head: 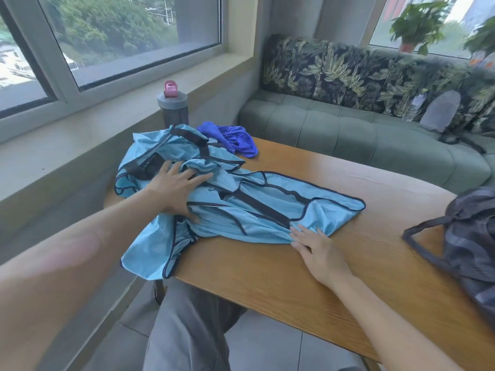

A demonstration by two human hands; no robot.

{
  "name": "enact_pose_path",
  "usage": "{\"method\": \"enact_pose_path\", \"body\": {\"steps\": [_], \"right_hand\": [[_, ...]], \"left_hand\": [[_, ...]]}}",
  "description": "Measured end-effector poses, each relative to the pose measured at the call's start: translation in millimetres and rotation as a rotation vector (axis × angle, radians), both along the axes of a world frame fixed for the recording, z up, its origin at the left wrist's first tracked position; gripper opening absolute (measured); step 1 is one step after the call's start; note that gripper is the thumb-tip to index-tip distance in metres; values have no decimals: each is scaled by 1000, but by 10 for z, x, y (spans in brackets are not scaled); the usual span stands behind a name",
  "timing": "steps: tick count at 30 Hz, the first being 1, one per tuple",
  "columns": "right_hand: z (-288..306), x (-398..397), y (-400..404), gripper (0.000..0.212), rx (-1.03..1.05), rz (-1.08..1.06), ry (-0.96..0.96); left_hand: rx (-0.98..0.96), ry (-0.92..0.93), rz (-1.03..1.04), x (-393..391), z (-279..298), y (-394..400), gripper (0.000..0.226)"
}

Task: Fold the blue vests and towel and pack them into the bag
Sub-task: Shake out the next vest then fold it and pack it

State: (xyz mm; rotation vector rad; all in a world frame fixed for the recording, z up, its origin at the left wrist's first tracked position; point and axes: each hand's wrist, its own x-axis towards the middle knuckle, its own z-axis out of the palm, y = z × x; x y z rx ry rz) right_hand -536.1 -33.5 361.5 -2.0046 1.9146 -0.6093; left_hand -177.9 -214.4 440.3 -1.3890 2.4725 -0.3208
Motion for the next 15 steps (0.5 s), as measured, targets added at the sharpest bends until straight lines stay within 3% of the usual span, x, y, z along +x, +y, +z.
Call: {"method": "enact_pose_path", "body": {"steps": [3, 7, 9, 11, 12, 15], "right_hand": [[27, -187, 103, 30, -49, -106, -60], [72, -406, 183, 23, -153, -453, -81], [135, -501, 142, 32, -173, -615, -121], [245, -508, 40, 16, -148, -786, -184], [289, -466, -9, 22, -149, -838, -145], [355, -168, -125, 39, -302, -635, 113]], "left_hand": [[-3, 13, 45, 105, 68, -10, 139], [8, -5, 92, 284, 98, -7, 143], [6, -5, 101, 329, 81, 11, 138], [-26, 5, 87, 328, 62, 38, 128], [-55, 23, 73, 300, 65, 56, 124], [-167, 72, -43, 115, 97, 122, 119]]}}
